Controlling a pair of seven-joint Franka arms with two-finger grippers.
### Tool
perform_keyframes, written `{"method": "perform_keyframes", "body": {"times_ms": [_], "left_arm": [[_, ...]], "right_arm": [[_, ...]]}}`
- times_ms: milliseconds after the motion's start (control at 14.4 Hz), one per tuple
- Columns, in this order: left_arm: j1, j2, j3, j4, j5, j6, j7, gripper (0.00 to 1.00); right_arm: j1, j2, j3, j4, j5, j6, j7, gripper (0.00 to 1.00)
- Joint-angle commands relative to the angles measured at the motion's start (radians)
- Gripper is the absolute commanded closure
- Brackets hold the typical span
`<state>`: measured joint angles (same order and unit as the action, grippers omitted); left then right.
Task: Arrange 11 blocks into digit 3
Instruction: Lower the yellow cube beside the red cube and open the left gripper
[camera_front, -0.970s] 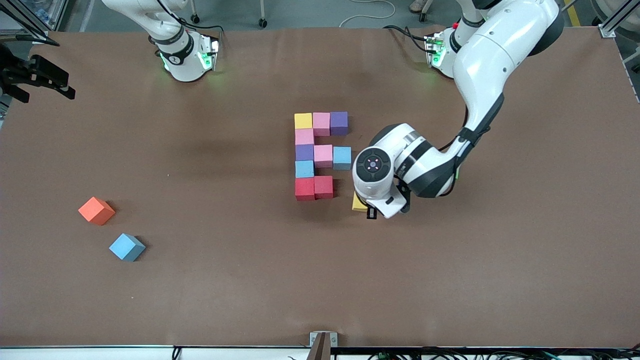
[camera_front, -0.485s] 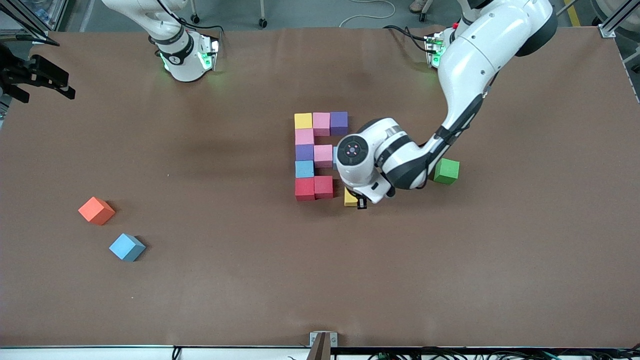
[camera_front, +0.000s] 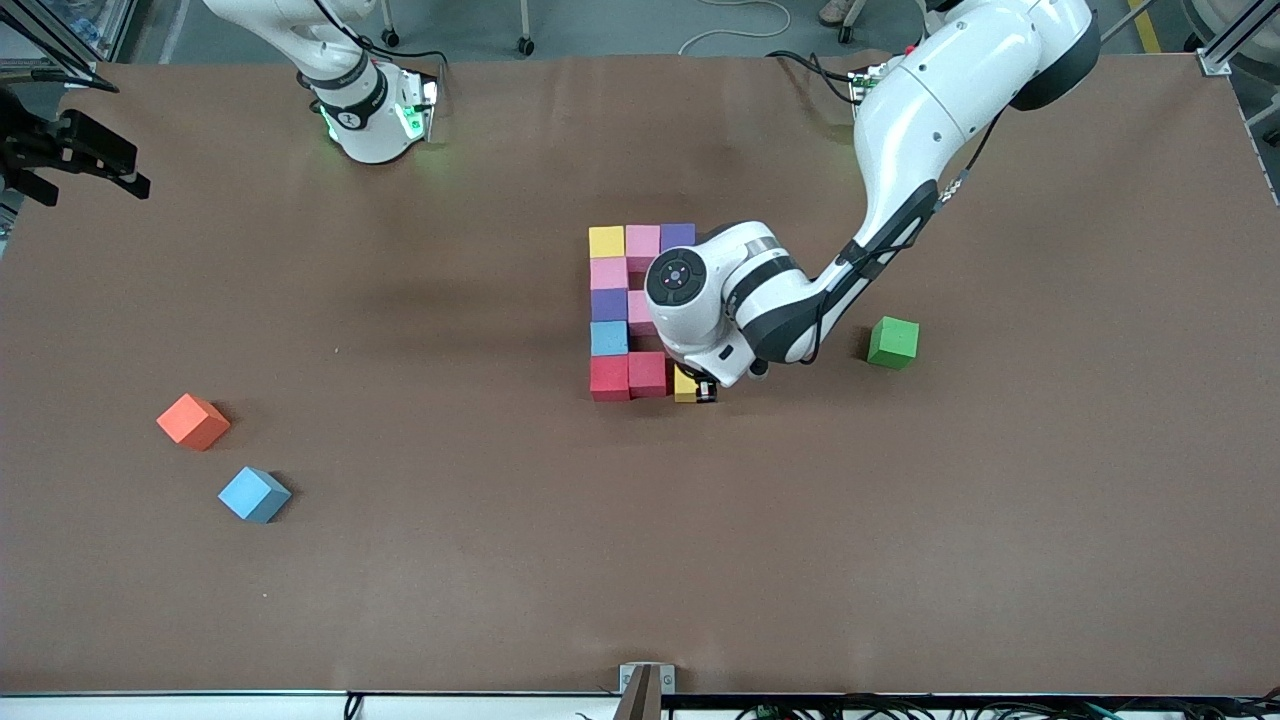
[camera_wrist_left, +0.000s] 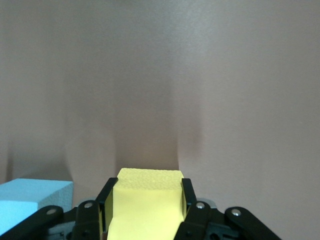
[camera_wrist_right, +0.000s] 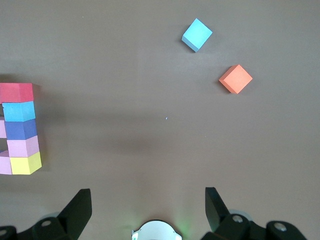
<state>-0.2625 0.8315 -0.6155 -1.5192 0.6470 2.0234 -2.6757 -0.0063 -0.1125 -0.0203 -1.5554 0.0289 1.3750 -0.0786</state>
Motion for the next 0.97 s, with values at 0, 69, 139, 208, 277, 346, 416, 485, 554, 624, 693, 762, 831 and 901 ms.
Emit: {"method": "perform_keyframes", "body": {"times_ms": [0, 69, 139, 208, 277, 346, 416, 485, 554, 624, 693, 762, 831, 901], "left_arm": [[-0.003, -0.018, 0.005, -0.035, 0.022, 0.034, -0.03, 0.44], [-0.004, -0.017, 0.005, -0.035, 0.022, 0.043, -0.035, 0.44], [-0.009, -0.017, 0.005, -0.035, 0.022, 0.049, -0.036, 0.44], [-0.011, -0.017, 0.005, -0.035, 0.022, 0.052, -0.036, 0.44], [-0.011, -0.015, 0.005, -0.035, 0.022, 0.054, -0.036, 0.44], [-0.011, -0.015, 0.005, -0.035, 0.022, 0.054, -0.036, 0.44], [-0.012, -0.014, 0.005, -0.035, 0.022, 0.058, -0.036, 0.44], [-0.017, -0.014, 0.005, -0.035, 0.022, 0.066, -0.036, 0.44], [-0.018, -0.014, 0.005, -0.035, 0.022, 0.066, -0.036, 0.43], [-0.018, -0.014, 0.005, -0.035, 0.022, 0.067, -0.036, 0.42], [-0.018, -0.014, 0.005, -0.035, 0.022, 0.067, -0.036, 0.42], [-0.02, -0.014, 0.005, -0.035, 0.022, 0.069, -0.036, 0.42], [-0.024, -0.014, 0.005, -0.035, 0.022, 0.07, -0.036, 0.42], [-0.024, -0.014, 0.005, -0.035, 0.022, 0.07, -0.036, 0.39]], "right_arm": [[-0.009, -0.021, 0.006, -0.012, 0.002, 0.001, 0.006, 0.0], [-0.009, -0.021, 0.006, -0.012, 0.002, -0.001, 0.006, 0.0], [-0.009, -0.021, 0.006, -0.012, 0.0, 0.001, 0.005, 0.0], [-0.009, -0.021, 0.006, -0.012, -0.003, 0.001, 0.005, 0.0], [-0.009, -0.021, 0.006, -0.012, -0.006, -0.001, 0.005, 0.0], [-0.008, -0.021, 0.006, -0.012, -0.007, -0.001, 0.005, 0.0], [-0.008, -0.021, 0.006, -0.012, -0.007, -0.001, 0.005, 0.0], [-0.008, -0.021, 0.008, -0.012, -0.009, -0.002, 0.003, 0.0], [-0.008, -0.021, 0.008, -0.014, -0.009, -0.002, 0.003, 0.0], [-0.008, -0.021, 0.008, -0.014, -0.007, -0.002, 0.002, 0.0], [-0.008, -0.021, 0.008, -0.014, -0.009, -0.002, 0.002, 0.0], [-0.008, -0.021, 0.008, -0.014, -0.007, -0.004, 0.002, 0.0], [-0.008, -0.021, 0.008, -0.014, -0.007, -0.004, 0.002, 0.0], [-0.008, -0.021, 0.008, -0.014, -0.007, -0.004, 0.002, 0.0]]}}
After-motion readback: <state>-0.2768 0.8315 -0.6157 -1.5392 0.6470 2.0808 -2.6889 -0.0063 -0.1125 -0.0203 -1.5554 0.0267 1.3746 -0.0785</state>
